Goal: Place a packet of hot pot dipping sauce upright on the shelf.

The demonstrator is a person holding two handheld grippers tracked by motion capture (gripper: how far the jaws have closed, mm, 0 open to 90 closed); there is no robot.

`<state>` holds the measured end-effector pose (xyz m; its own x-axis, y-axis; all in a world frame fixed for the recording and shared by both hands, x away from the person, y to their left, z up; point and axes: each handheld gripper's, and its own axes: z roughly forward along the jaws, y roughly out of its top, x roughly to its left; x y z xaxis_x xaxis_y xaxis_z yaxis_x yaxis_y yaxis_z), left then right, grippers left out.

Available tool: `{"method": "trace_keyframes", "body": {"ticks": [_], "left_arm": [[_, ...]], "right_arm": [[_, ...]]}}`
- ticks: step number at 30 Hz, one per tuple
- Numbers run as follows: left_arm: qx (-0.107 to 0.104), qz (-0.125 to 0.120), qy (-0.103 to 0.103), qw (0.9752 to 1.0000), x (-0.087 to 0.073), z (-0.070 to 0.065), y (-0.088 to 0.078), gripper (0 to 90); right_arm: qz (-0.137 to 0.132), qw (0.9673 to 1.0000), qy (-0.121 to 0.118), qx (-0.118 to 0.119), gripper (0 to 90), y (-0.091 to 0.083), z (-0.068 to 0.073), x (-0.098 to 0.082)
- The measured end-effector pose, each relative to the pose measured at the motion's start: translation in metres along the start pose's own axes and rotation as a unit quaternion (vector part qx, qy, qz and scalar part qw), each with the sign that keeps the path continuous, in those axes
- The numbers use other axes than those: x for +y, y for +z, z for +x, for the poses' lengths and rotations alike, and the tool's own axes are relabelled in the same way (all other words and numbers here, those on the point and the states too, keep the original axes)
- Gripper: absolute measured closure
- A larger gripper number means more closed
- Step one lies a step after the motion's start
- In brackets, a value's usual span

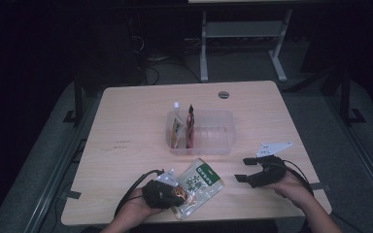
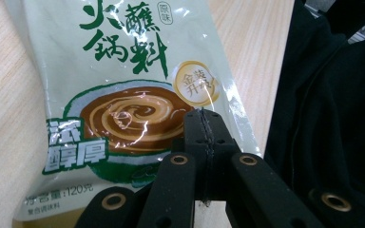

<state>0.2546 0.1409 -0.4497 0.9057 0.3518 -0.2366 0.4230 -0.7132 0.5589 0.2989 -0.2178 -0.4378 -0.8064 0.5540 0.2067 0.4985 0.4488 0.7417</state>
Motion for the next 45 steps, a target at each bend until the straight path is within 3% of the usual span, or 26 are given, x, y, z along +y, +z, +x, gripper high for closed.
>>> {"method": "trace_keyframes", "body": {"ticks": [3, 12, 17, 21, 22, 25, 26, 27, 28, 29, 31, 36, 41, 45], "left_arm": [[0.011, 0.009, -0.002, 0.9999, -0.001, 0.003, 0.0, 89.8], [0.058, 0.006, -0.023, 0.9981, -0.006, 0.019, -0.009, 89.9], [0.061, 0.004, -0.027, 0.9977, -0.007, 0.023, -0.012, 89.9], [0.062, -0.03, -0.014, 0.9975, 0.001, 0.022, -0.021, 89.8], [0.062, -0.039, 0.004, 0.9973, 0.005, 0.026, -0.027, 84.4], [0.06, -0.052, 0.011, 0.9968, 0.01, 0.029, -0.029, 72.2], [0.064, -0.049, 0.038, 0.996, 0.016, 0.034, -0.03, 66.8], [0.064, -0.049, 0.038, 0.996, 0.016, 0.034, -0.03, 60.9], [0.064, -0.05, 0.043, 0.9957, 0.018, 0.036, -0.029, 60.9], [0.056, -0.046, 0.047, 0.9962, 0.02, 0.038, -0.027, 45.1], [0.045, -0.035, 0.053, 0.9969, 0.024, 0.042, -0.022, 31.9], [0.048, -0.01, 0.07, 0.9963, 0.025, 0.045, -0.002, 20.3], [0.057, 0.012, 0.077, 0.9953, 0.022, 0.044, 0.007, 20.3], [0.055, 0.01, 0.074, 0.9957, 0.02, 0.044, 0.01, 21.0]], "right_arm": [[0.001, 1.0, 0.0, 0.001, 24.4, 0.0, 0.0, 0.0], [0.002, 1.0, -0.001, 0.004, 24.4, 0.001, 0.0, 0.0], [0.002, 1.0, 0.001, 0.004, 24.0, 0.001, 0.0, 0.0], [0.001, 1.0, 0.002, 0.005, 23.5, 0.001, 0.0, 0.0], [0.0, 1.0, 0.006, 0.004, 23.4, 0.001, 0.0, 0.0], [0.0, 0.9999, 0.009, 0.005, 23.4, 0.002, 0.0, 0.0], [0.0, 0.9999, 0.009, 0.005, 23.4, 0.002, 0.0, 0.0], [0.0, 0.9999, 0.009, 0.005, 23.4, 0.002, 0.0, 0.0], [0.0, 1.0, 0.008, 0.005, 23.3, 0.002, 0.0, 0.0], [0.001, 1.0, 0.008, 0.005, 23.3, 0.002, 0.0, 0.0], [0.002, 0.9999, 0.009, 0.006, 23.4, 0.002, 0.0, 0.0], [0.001, 1.0, 0.007, 0.007, 23.2, 0.001, -0.002, -0.001], [0.002, 1.0, 0.006, 0.007, 23.0, 0.001, -0.002, -0.001], [0.004, 0.9999, 0.007, 0.008, 22.9, 0.002, -0.001, 0.0]]}}
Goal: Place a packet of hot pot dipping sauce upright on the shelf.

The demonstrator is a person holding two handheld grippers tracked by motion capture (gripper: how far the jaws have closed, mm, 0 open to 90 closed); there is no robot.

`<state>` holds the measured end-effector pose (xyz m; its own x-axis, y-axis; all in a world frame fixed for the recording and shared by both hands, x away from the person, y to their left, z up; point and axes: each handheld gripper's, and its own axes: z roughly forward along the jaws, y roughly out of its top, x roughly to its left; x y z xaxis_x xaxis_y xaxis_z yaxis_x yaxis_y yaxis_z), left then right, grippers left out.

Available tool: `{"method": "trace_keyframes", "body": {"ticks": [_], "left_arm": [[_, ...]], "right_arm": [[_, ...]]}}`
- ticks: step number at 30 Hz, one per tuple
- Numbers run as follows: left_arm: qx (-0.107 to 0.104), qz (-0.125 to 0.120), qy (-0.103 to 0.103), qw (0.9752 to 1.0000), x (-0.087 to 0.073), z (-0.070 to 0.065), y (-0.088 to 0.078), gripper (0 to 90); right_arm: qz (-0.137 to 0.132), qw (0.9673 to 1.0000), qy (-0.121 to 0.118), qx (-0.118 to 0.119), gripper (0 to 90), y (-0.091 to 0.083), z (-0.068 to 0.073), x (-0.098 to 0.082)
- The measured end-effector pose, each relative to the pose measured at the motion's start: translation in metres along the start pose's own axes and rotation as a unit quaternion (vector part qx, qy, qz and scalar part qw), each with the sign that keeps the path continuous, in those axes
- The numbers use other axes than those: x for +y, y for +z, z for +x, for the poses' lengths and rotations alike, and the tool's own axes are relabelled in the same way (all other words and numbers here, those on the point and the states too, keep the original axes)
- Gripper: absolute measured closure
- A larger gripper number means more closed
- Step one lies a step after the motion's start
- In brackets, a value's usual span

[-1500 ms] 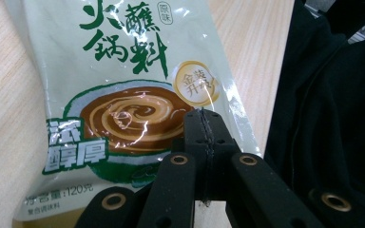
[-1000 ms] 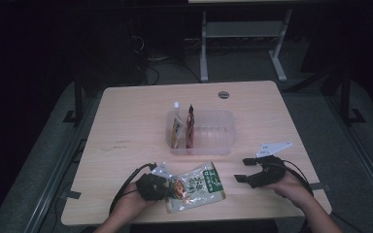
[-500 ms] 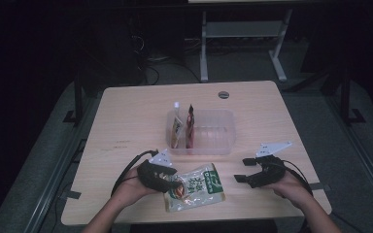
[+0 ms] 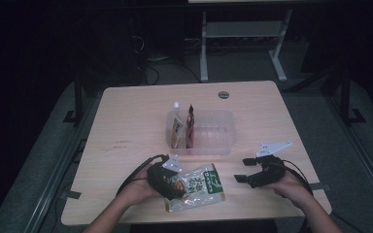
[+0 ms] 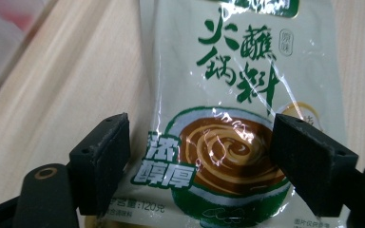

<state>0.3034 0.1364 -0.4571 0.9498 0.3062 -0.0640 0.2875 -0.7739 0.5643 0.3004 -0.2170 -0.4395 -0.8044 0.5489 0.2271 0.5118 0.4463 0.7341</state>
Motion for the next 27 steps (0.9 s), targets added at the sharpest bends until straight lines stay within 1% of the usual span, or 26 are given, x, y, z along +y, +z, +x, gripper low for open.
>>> {"method": "trace_keyframes", "body": {"ticks": [3, 4, 6, 7, 8, 9, 10, 11, 12, 13, 14, 16, 17, 18, 19, 20, 21, 22, 24, 26, 27], "left_arm": [[0.01, 0.005, 0.007, 0.9999, 0.0006, -0.0026, 0.0007, 21.7], [0.013, 0.004, 0.01, 0.9999, 0.0007, -0.0034, 0.0006, 23.2], [0.016, 0.003, 0.013, 0.9998, 0.0013, -0.0049, 0.0002, 33.1], [0.015, 0.003, 0.019, 0.9997, 0.0017, -0.0054, -0.0005, 37.7], [0.014, 0.004, 0.024, 0.9996, 0.0021, -0.006, -0.0012, 37.7], [0.015, 0.002, 0.022, 0.9996, 0.0024, -0.0067, -0.0011, 43.7], [0.016, 0.0, 0.019, 0.9997, 0.0022, -0.0066, -0.0012, 43.7], [0.017, -0.002, 0.019, 0.9997, 0.0017, -0.006, -0.0017, 46.2], [0.018, -0.003, 0.021, 0.9996, 0.0014, -0.0051, -0.0022, 51.6], [0.018, -0.004, 0.02, 0.9996, 0.0012, -0.0049, -0.0026, 51.6], [0.019, -0.006, 0.02, 0.9996, 0.0008, -0.0046, -0.0029, 54.8], [0.02, -0.011, 0.011, 0.9997, 0.0006, -0.005, -0.0028, 62.4], [0.016, -0.012, 0.005, 0.9998, 0.0006, -0.0047, -0.0032, 66.1], [0.015, -0.015, 0.003, 0.9998, 0.0002, -0.0044, -0.0033, 72.3], [0.013, -0.017, -0.001, 0.9998, -0.0002, -0.0039, -0.0039, 80.7], [0.013, -0.017, -0.001, 0.9998, -0.0002, -0.0039, -0.0039, 84.7], [0.011, -0.019, -0.002, 0.9998, -0.0005, -0.0039, -0.0038, 84.7], [0.01, -0.02, 0.0, 0.9997, -0.0004, -0.004, -0.0039, 87.2], [0.005, -0.023, -0.002, 0.9997, -0.0004, -0.0034, -0.0051, 89.2], [0.002, -0.029, -0.003, 0.9996, -0.001, -0.0028, -0.0067, 89.7], [0.002, -0.033, -0.003, 0.9994, -0.0013, -0.0028, -0.0076, 89.7]], "right_arm": [[0.0, 1.0, -0.001, 0.0, 22.9, 0.0003, -0.0001, 0.0], [0.0, 1.0, 0.0, 0.0, 22.9, 0.0003, -0.0003, 0.0], [-0.001, 1.0, -0.001, 0.0, 22.8, 0.0002, -0.0008, -0.0001], [-0.001, 1.0, 0.002, 0.0, 22.9, 0.0, -0.0007, -0.0003], [-0.001, 1.0, 0.002, 0.0, 22.9, 0.0, -0.0007, -0.0003], [-0.001, 1.0, 0.002, 0.0, 22.9, 0.0001, -0.0008, -0.0006], [-0.001, 1.0, 0.002, 0.0, 22.9, 0.0001, -0.0008, -0.0006], [0.001, 1.0, 0.001, 0.0, 22.9, -0.0001, -0.0009, -0.0006], [0.0, 1.0, 0.002, 0.0, 22.9, 0.0002, -0.001, -0.0006], [0.0, 1.0, 0.002, 0.0, 22.9, 0.0002, -0.001, -0.0006], [0.0, 1.0, 0.002, -0.001, 22.8, 0.0002, -0.0011, -0.0006], [0.0, 1.0, 0.002, -0.001, 22.8, -0.0002, -0.0011, -0.0006], [0.0, 1.0, 0.002, -0.001, 22.9, -0.0005, -0.0012, -0.0005], [-0.001, 1.0, 0.003, -0.001, 22.9, -0.0004, -0.0013, -0.0005], [0.001, 1.0, 0.006, 0.0, 22.9, -0.0005, -0.0019, -0.0003], [0.001, 1.0, 0.006, 0.0, 22.9, -0.0005, -0.0019, -0.0003], [0.001, 1.0, 0.006, 0.0, 22.9, -0.0005, -0.0019, -0.0002], [0.001, 1.0, 0.008, 0.001, 22.5, -0.0008, -0.0019, 0.0001], [0.002, 0.9999, 0.013, 0.002, 19.4, -0.0017, -0.0022, 0.0014], [-0.001, 0.9998, 0.016, 0.007, 16.9, -0.0034, -0.0018, 0.0026], [0.0, 0.9998, 0.013, 0.013, 16.9, -0.0048, -0.0023, 0.0033]]}}
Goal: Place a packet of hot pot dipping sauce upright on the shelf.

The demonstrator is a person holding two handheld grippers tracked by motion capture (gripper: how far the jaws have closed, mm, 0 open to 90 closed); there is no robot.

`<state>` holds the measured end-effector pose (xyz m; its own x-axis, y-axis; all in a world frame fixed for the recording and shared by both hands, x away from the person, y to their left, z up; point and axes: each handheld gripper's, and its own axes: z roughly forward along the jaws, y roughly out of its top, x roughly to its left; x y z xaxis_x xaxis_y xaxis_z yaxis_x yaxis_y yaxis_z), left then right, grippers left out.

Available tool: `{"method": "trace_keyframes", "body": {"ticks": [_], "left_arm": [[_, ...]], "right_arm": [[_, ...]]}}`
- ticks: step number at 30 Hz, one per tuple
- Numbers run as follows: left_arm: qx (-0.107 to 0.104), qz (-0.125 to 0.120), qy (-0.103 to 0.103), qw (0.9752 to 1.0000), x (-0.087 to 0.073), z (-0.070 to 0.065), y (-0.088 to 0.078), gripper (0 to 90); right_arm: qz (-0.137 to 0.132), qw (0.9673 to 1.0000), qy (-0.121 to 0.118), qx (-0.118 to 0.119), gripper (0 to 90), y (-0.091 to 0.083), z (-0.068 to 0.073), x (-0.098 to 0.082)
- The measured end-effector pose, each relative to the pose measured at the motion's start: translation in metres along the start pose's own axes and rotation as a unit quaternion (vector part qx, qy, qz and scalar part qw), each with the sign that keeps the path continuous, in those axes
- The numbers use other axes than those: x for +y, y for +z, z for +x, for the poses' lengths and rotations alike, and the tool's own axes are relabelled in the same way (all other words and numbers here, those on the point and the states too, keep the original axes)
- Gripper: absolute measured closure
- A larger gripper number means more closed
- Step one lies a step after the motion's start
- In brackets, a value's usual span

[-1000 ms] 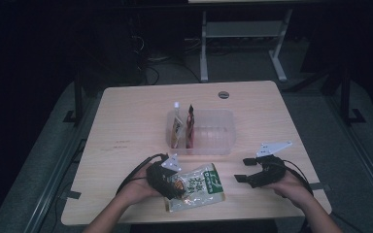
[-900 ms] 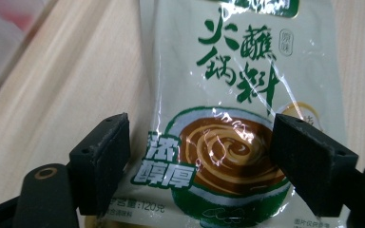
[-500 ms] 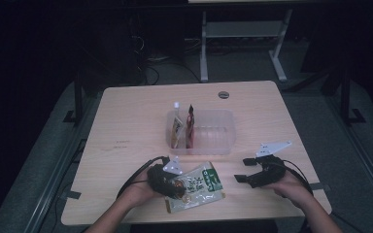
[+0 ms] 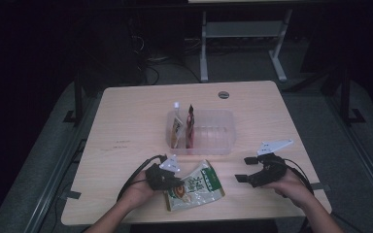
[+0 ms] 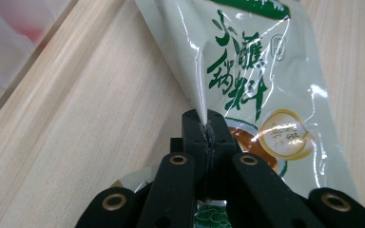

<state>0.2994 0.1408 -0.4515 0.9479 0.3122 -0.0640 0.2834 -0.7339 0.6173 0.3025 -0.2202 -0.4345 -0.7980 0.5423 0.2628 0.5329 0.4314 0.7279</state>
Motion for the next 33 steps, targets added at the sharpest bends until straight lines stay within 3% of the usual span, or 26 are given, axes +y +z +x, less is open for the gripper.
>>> {"method": "trace_keyframes", "body": {"ticks": [7, 10, 18, 22, 27, 33], "left_arm": [[-0.005, -0.059, -0.008, 0.9982, 0.001, 0.005, -0.02, 89.7], [-0.002, -0.085, 0.002, 0.9964, 0.002, 0.006, -0.032, 89.8], [0.0, -0.104, 0.016, 0.9944, 0.004, 0.005, -0.043, 89.7], [0.002, -0.113, 0.02, 0.9934, 0.004, 0.004, -0.046, 89.8], [0.002, -0.125, 0.023, 0.9918, 0.006, 0.003, -0.05, 89.7], [0.004, -0.131, 0.027, 0.991, 0.007, 0.001, -0.052, 89.7]], "right_arm": [[-0.023, 0.9995, 0.01, 0.021, 19.4, -0.005, 0.0, 0.003], [-0.029, 0.999, 0.01, 0.033, 20.4, -0.003, 0.003, 0.007], [-0.047, 0.9964, 0.003, 0.07, 20.9, 0.01, 0.009, 0.022], [-0.057, 0.993, -0.007, 0.103, 21.0, 0.022, 0.015, 0.038], [-0.055, 0.991, -0.014, 0.121, 21.7, 0.033, 0.021, 0.047], [-0.057, 0.9874, -0.004, 0.148, 26.7, 0.051, 0.02, 0.056]]}}
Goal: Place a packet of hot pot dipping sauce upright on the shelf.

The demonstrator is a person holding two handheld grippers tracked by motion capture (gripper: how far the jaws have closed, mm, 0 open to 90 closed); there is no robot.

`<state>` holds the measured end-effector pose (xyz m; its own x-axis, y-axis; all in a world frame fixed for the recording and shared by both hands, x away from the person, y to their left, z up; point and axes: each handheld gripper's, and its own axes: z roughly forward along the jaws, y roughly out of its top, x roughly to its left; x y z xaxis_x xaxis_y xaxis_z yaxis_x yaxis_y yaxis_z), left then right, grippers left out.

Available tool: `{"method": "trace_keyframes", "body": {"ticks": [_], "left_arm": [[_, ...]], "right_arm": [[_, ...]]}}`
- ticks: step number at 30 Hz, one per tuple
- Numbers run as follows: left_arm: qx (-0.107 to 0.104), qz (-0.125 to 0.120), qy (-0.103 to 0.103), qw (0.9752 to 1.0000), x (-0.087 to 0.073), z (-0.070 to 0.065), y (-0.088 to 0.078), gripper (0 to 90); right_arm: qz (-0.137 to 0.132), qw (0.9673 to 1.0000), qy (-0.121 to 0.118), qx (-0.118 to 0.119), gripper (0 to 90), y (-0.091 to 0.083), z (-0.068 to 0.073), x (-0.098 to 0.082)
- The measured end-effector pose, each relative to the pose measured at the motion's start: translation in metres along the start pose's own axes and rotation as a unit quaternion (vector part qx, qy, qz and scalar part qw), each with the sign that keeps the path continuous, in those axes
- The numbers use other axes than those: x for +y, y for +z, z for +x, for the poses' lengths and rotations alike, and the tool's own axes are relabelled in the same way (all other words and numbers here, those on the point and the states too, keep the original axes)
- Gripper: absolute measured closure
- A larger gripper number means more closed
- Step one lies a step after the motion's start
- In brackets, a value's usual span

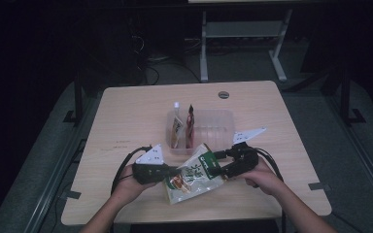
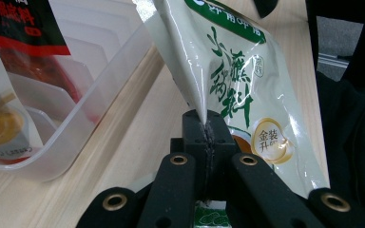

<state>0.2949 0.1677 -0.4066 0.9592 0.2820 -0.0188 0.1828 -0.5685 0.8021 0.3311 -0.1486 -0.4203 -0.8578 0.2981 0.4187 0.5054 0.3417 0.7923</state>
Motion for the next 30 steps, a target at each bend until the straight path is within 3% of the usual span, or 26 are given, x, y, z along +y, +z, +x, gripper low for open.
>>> {"method": "trace_keyframes", "body": {"ticks": [8, 17, 30], "left_arm": [[0.0, -0.004, 0.005, 1.0, 0.0011, -0.0019, -0.0001, 89.7], [0.004, -0.001, 0.002, 1.0, -0.0005, 0.0002, 0.0002, 89.7], [0.013, 0.001, -0.001, 0.9999, -0.002, 0.0024, 0.002, 89.6]], "right_arm": [[0.016, 0.9995, 0.007, 0.025, 41.9, 0.0093, -0.0007, -0.0044], [0.006, 0.9995, 0.002, 0.031, 59.6, 0.0061, -0.0006, -0.0045], [0.004, 0.9992, -0.008, 0.039, 76.9, 0.0045, -0.0006, -0.0047]]}}
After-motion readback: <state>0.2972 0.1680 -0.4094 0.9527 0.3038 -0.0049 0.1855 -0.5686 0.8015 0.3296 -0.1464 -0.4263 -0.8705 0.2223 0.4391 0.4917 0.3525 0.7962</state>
